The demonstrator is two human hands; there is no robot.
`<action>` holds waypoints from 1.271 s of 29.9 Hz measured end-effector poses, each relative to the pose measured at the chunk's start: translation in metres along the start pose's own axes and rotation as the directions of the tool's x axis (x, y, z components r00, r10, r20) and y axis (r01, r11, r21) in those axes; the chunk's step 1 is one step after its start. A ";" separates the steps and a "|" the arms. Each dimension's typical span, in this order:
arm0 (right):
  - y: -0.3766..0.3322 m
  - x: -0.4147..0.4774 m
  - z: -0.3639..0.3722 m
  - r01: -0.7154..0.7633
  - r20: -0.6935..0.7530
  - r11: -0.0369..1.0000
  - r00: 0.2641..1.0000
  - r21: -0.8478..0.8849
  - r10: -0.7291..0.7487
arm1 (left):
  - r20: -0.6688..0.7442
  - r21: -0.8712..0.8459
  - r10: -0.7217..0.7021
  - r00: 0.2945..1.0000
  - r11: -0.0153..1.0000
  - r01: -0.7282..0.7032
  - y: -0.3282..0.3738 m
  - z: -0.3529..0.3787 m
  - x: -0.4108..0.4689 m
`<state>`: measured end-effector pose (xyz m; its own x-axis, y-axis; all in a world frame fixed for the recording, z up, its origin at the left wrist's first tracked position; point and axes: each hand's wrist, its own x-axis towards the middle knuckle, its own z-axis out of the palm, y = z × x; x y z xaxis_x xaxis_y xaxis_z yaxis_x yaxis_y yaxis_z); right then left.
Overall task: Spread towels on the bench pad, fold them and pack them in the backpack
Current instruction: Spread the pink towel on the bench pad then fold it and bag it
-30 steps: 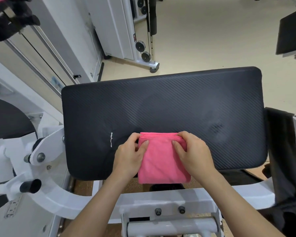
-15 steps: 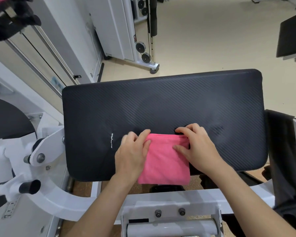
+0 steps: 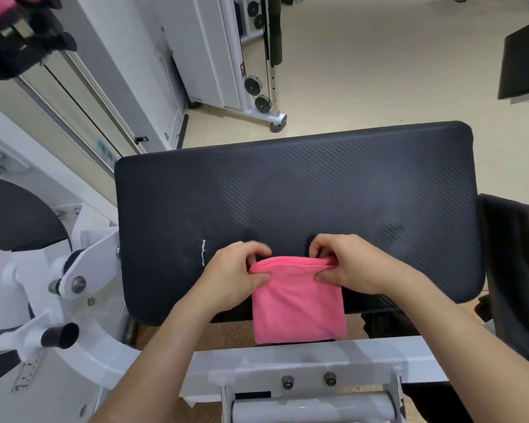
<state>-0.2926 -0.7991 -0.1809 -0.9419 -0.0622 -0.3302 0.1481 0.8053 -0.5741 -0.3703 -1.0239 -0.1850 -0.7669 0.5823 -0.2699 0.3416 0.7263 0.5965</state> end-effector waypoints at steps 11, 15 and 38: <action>-0.043 -0.015 -0.072 0.380 -0.703 0.912 0.691 0.155 -0.169 | -0.595 0.094 0.422 0.684 0.882 -0.462 0.053 -0.062 -0.003; -0.038 -0.025 -0.062 0.327 -0.727 0.918 0.571 -0.224 -0.381 | -0.611 0.359 0.577 0.542 0.812 -0.460 0.052 -0.051 -0.003; 0.022 -0.028 0.071 0.201 -0.304 0.764 0.833 -0.612 -0.463 | -0.114 0.662 0.559 0.821 0.659 -0.356 -0.005 0.065 -0.017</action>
<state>-0.2419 -0.8216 -0.2370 -0.9445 -0.2453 0.2186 -0.2611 0.9642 -0.0465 -0.3240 -1.0139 -0.2325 -0.5011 0.8425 0.1977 0.8582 0.5131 -0.0113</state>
